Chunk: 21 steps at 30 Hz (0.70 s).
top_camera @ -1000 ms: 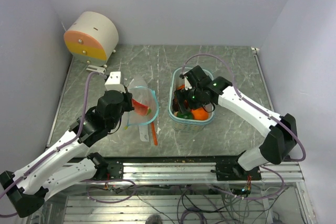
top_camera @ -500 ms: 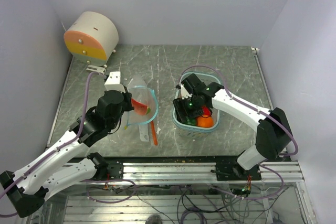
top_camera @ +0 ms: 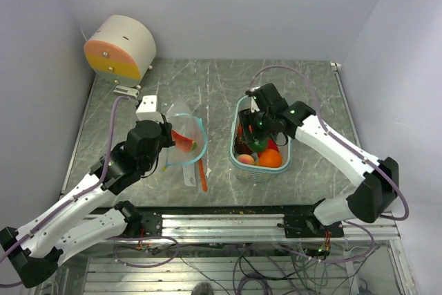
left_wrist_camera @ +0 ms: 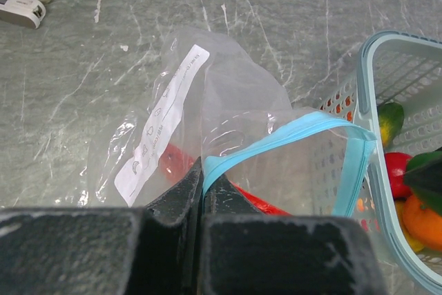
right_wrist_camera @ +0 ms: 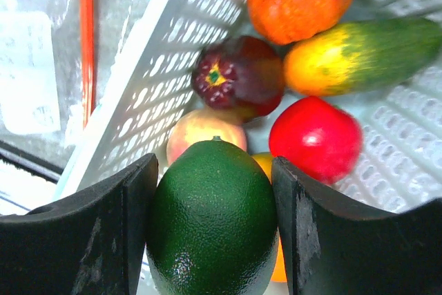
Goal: Place the food in the zip-top bag and seal the zipper
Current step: Pick up the fake fruit from the bin.
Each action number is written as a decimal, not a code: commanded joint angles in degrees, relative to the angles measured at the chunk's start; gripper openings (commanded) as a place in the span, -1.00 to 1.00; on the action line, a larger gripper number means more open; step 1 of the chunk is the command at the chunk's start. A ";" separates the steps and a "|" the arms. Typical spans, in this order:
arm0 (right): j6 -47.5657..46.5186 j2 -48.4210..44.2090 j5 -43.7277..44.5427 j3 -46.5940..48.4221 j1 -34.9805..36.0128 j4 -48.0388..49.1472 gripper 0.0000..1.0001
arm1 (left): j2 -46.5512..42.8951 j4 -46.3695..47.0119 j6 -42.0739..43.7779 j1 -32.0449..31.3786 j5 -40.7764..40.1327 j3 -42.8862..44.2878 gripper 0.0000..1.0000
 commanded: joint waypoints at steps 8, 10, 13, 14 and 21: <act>0.00 -10.79 2.05 0.46 -0.96 9.95 -0.12 | 2.07 0.73 0.02 0.12 -0.22 1.70 -0.86; 0.30 -13.45 -5.12 -0.69 -0.99 13.75 -0.12 | 3.32 2.43 -0.29 0.12 0.65 1.36 -0.86; 2.45 -16.61 -14.88 -3.90 -0.90 20.09 -0.13 | 5.59 4.69 -1.11 0.06 2.30 1.14 -0.86; 3.42 -17.40 -17.81 -5.10 -0.91 22.31 -0.14 | 6.40 5.37 -1.41 0.09 2.95 1.35 -0.86; 10.47 -19.73 -27.51 -13.88 0.35 37.55 -0.17 | 13.59 9.10 -1.34 0.08 6.88 4.37 -0.86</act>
